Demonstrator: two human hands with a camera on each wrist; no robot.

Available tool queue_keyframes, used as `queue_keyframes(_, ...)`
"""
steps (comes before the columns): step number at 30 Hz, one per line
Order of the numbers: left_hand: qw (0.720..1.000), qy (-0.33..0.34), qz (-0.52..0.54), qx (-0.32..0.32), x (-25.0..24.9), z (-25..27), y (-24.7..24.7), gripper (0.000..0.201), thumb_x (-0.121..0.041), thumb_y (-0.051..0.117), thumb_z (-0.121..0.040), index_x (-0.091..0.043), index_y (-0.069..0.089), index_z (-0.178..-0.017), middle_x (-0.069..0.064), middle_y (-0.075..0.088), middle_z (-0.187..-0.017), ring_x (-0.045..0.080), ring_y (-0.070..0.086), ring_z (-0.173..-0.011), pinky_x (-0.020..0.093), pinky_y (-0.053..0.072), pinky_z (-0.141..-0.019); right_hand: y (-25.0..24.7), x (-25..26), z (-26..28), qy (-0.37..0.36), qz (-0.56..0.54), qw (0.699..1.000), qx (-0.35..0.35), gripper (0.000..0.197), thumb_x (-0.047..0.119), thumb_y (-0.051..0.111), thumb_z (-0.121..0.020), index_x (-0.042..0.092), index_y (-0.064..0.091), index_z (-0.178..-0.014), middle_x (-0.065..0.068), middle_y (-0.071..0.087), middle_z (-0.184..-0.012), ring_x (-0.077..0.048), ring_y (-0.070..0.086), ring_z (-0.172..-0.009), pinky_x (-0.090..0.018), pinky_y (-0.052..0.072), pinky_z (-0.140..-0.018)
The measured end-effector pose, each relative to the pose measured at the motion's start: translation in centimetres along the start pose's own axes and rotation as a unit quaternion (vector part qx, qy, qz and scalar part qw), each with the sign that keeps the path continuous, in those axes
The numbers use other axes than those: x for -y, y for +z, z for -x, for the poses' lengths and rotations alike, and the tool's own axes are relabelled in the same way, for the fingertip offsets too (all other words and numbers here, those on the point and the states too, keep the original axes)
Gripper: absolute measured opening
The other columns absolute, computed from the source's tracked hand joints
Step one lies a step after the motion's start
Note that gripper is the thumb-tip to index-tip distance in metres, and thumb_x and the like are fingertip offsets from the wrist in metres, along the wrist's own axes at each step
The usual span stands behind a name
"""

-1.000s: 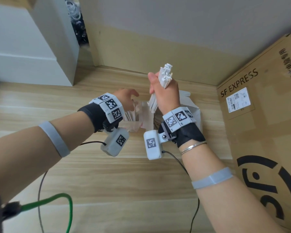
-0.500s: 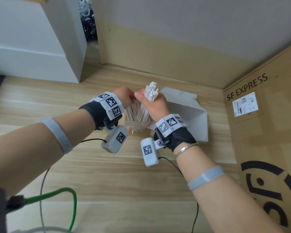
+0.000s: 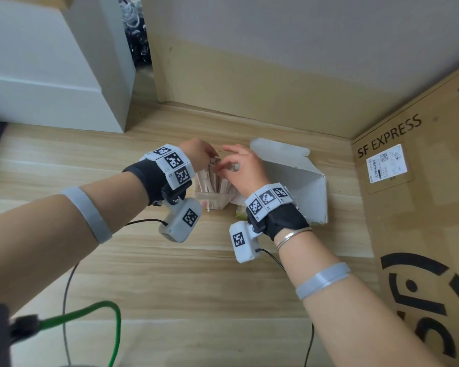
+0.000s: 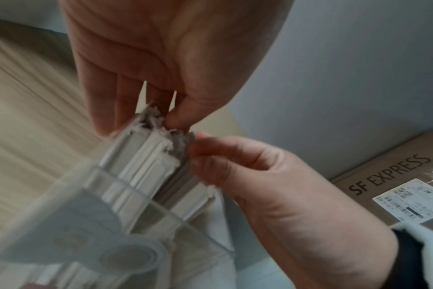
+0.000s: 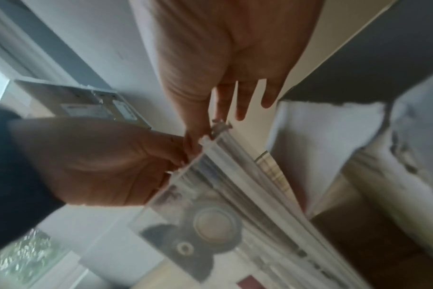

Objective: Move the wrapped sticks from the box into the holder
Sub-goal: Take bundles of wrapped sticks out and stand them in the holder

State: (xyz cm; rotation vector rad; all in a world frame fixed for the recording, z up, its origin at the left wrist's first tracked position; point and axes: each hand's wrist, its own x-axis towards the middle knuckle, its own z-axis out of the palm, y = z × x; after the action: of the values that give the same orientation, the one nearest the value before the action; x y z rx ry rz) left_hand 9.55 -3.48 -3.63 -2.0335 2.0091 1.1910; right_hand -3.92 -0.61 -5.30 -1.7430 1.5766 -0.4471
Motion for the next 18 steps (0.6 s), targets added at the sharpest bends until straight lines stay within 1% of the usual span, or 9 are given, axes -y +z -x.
queue_keyframes(2,1.000,-0.003,0.013,-0.009,-0.3,0.1,0.1,0.035,-0.009,0.045,-0.093,-0.015,0.060,-0.124,0.007,0.062,-0.127,0.024,0.059,-0.113,0.026,0.043,-0.081,-0.5,-0.1,0.1,0.002,-0.030,0.999,-0.015,0.009,0.018,0.073,-0.078,0.017,0.074,-0.086,0.002,0.060,-0.129,-0.016,0.049,-0.123,-0.029,0.028,-0.106)
queue_keyframes(3,1.000,-0.004,0.019,-0.013,-0.6,0.1,0.1,0.035,-0.010,0.046,-0.093,-0.015,0.060,-0.124,0.008,0.062,-0.128,0.025,0.060,-0.112,0.027,0.046,-0.083,-0.8,-0.1,0.1,0.001,-0.036,0.999,-0.029,0.009,0.018,0.073,-0.078,0.017,0.074,-0.086,0.002,0.063,-0.123,-0.015,0.053,-0.118,-0.028,0.033,-0.104)
queue_keyframes(4,1.000,-0.002,0.023,-0.014,-1.0,0.2,0.1,0.036,-0.008,0.046,-0.093,-0.014,0.058,-0.126,0.008,0.060,-0.130,0.025,0.059,-0.114,0.029,0.048,-0.088,-1.1,-0.2,0.1,0.001,-0.037,0.998,-0.044,0.008,0.018,0.072,-0.078,0.017,0.073,-0.086,0.001,0.066,-0.117,-0.016,0.056,-0.114,-0.026,0.036,-0.101)
queue_keyframes(6,1.000,0.006,0.026,-0.014,-1.8,0.3,0.0,0.041,-0.004,0.045,-0.092,-0.014,0.055,-0.130,0.006,0.056,-0.135,0.023,0.057,-0.120,0.031,0.048,-0.097,-1.7,-0.4,0.1,0.004,-0.027,0.998,-0.060,0.008,0.018,0.069,-0.081,0.015,0.073,-0.088,0.000,0.069,-0.108,-0.017,0.058,-0.107,-0.022,0.038,-0.092)
queue_keyframes(10,0.999,0.040,0.013,-0.032,-3.8,0.6,0.3,0.042,-0.004,0.042,-0.091,-0.018,0.056,-0.128,0.005,0.057,-0.134,0.022,0.058,-0.117,0.030,0.048,-0.092,-3.4,-1.1,0.6,0.016,-0.022,0.999,-0.045,0.012,0.019,0.067,-0.084,0.014,0.073,-0.093,-0.001,0.070,-0.103,-0.015,0.059,-0.094,-0.021,0.042,-0.083)
queue_keyframes(12,0.998,0.054,-0.001,-0.041,-4.8,0.6,0.8,0.041,-0.005,0.040,-0.092,-0.018,0.057,-0.127,0.005,0.056,-0.134,0.022,0.056,-0.119,0.030,0.046,-0.094,-4.4,-1.7,1.2,0.033,-0.021,0.998,-0.040,0.013,0.019,0.065,-0.086,0.014,0.072,-0.095,0.000,0.071,-0.101,-0.011,0.059,-0.089,-0.018,0.041,-0.080)
queue_keyframes(14,0.997,0.063,-0.003,-0.043,-5.9,0.6,1.4,0.040,-0.006,0.040,-0.092,-0.018,0.058,-0.126,0.004,0.056,-0.134,0.021,0.055,-0.121,0.029,0.044,-0.097,-5.4,-2.5,1.7,0.049,-0.016,0.998,-0.038,0.014,0.020,0.064,-0.087,0.015,0.072,-0.097,0.001,0.071,-0.100,-0.007,0.056,-0.087,-0.016,0.037,-0.079)
queue_keyframes(15,0.997,0.068,-0.002,-0.043,-6.4,0.5,1.7,0.039,-0.008,0.041,-0.092,-0.018,0.058,-0.125,0.005,0.057,-0.134,0.022,0.055,-0.120,0.029,0.044,-0.098,-5.8,-2.9,1.8,0.055,-0.013,0.998,-0.038,0.014,0.021,0.064,-0.087,0.014,0.072,-0.097,0.001,0.071,-0.101,-0.007,0.056,-0.087,-0.016,0.037,-0.080)
queue_keyframes(18,0.996,0.076,-0.014,-0.033,-8.1,0.4,2.8,0.035,-0.013,0.044,-0.093,-0.018,0.059,-0.124,0.006,0.058,-0.131,0.023,0.056,-0.118,0.031,0.046,-0.097,-6.8,-4.0,2.5,0.073,-0.010,0.997,-0.036,0.016,0.022,0.062,-0.088,0.013,0.071,-0.098,-0.003,0.072,-0.102,-0.011,0.059,-0.091,-0.019,0.039,-0.081)
